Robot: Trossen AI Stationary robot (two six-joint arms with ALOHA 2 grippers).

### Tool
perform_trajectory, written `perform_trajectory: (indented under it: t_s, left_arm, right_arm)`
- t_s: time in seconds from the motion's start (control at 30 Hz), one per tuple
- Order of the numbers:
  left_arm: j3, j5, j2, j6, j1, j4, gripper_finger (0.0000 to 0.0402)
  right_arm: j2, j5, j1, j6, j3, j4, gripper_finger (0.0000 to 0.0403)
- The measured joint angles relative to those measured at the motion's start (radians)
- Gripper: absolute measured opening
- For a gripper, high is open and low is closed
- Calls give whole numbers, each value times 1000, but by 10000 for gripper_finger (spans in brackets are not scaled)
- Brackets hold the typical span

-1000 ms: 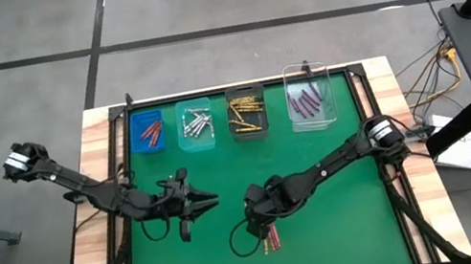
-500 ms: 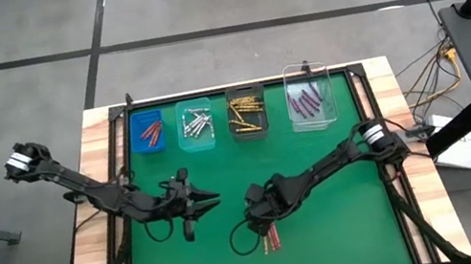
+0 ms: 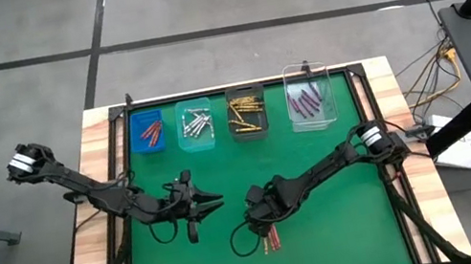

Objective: Sort crayons
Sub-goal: Put the yellow crayon into the black bin

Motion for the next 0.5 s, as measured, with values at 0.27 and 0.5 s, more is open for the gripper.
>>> perform_trajectory:
  t_s: [0.27, 0.5]
  left_arm:
    - [0, 0, 3, 2, 0, 2, 68]
    - [0, 0, 3, 2, 0, 4, 68]
  right_arm:
    - [9, 24, 2, 0, 1, 6, 119]
    - [10, 37, 1, -20, 2, 15, 116]
